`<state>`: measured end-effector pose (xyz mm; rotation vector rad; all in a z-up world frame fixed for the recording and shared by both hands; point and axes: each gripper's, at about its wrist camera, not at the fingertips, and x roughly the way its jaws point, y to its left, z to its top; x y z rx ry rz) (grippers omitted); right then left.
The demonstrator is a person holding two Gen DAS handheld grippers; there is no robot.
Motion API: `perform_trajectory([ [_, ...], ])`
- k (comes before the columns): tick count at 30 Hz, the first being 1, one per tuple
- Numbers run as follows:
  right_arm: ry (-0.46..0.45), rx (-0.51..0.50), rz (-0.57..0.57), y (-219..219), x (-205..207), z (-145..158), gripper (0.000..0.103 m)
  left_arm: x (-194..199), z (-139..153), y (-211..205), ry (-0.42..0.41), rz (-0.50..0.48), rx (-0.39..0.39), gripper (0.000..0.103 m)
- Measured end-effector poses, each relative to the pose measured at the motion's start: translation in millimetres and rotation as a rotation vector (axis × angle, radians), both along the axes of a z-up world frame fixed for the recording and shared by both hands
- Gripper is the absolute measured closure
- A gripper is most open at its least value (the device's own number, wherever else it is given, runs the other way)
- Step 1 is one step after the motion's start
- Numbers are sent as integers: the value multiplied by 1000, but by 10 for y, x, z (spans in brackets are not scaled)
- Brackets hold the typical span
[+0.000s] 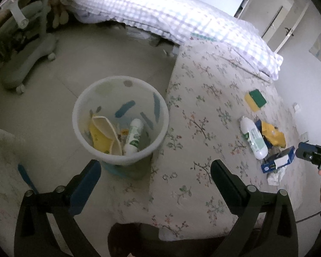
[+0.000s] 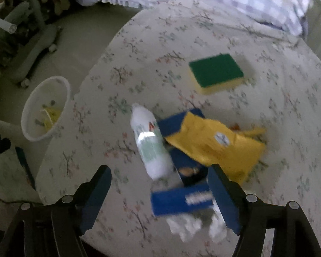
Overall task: Collect trash
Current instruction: 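Move both tools back over the remaining trash on the bed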
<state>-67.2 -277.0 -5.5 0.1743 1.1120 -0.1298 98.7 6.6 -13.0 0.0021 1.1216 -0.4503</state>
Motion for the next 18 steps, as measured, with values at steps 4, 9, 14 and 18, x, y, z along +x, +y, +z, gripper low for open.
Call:
perform_trajectory([
  [4, 17, 18, 3, -72, -174, -90, 21, -54, -10, -62, 3, -18, 12, 0],
  [9, 43, 7, 16, -61, -233, -207, 20, -75, -65, -132, 23, -27, 35, 0],
  [14, 67, -59, 10, -31, -170, -349, 20, -96, -126, -263, 39, -59, 56, 0],
  [18, 76, -81, 20, -36, -132, -424, 41, -64, -177, -496, 61, -106, 104, 0],
])
